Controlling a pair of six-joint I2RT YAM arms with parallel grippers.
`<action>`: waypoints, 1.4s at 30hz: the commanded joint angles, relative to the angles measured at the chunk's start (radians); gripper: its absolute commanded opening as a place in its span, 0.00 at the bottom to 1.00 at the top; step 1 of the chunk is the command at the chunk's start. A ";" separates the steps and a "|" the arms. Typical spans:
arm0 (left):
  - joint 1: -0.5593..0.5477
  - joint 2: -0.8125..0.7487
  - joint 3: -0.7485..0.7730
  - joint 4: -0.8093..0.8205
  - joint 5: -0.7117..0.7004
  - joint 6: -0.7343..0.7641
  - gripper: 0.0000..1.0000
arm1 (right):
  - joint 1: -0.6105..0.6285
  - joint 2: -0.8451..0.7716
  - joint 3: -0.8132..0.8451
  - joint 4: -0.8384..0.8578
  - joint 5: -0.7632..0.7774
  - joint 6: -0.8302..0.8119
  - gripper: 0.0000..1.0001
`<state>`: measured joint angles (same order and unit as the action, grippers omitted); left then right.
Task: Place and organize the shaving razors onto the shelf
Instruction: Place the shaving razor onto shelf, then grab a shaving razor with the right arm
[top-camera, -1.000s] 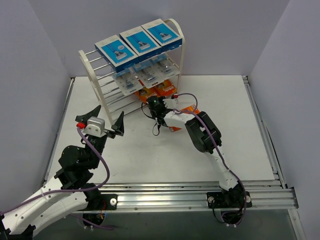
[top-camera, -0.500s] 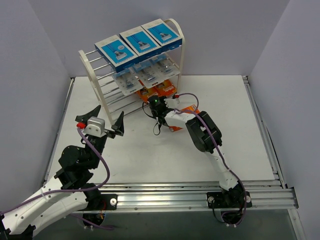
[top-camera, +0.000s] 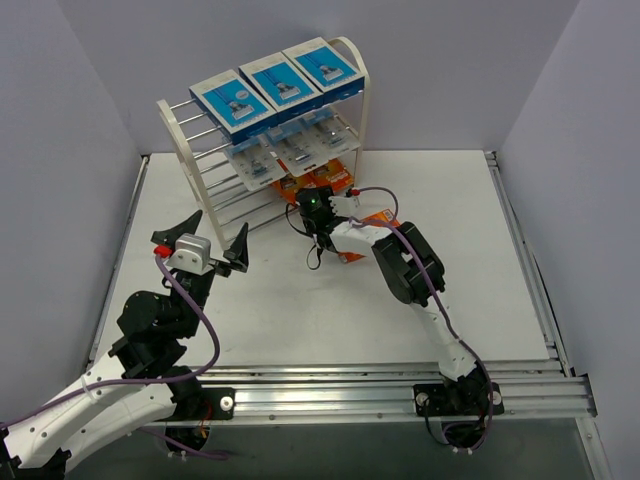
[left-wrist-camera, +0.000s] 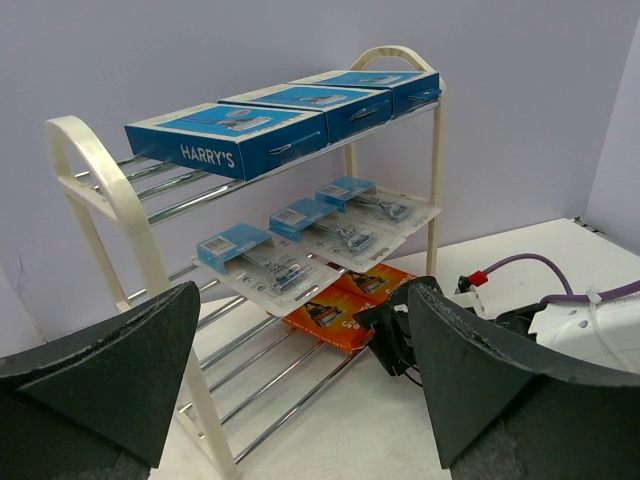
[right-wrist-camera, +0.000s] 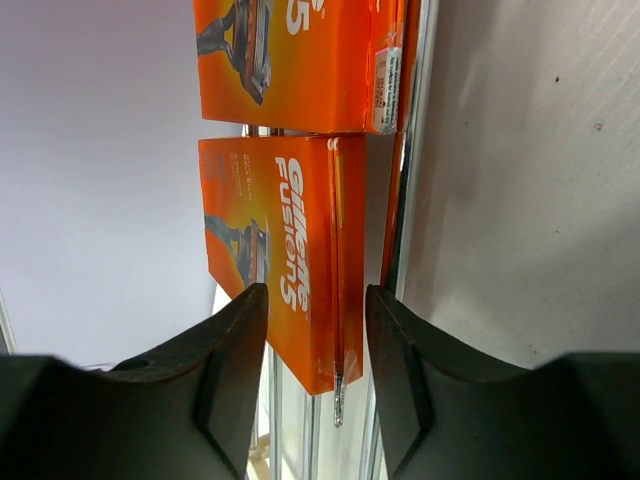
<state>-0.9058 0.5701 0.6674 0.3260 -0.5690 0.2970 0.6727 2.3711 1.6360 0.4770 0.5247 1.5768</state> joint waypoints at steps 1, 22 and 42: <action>-0.007 -0.006 0.003 0.054 -0.011 0.013 0.94 | -0.009 -0.069 -0.021 -0.028 0.051 -0.008 0.42; -0.007 0.005 0.008 0.054 -0.051 0.051 0.94 | -0.025 -0.269 -0.211 0.014 -0.002 -0.188 0.75; 0.039 0.030 0.017 0.067 -0.124 0.120 0.94 | -0.186 -0.728 -0.535 -0.336 -0.338 -0.932 0.79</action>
<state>-0.8768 0.6033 0.6643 0.3588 -0.6769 0.4046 0.5159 1.7271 1.0637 0.2924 0.1753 0.8562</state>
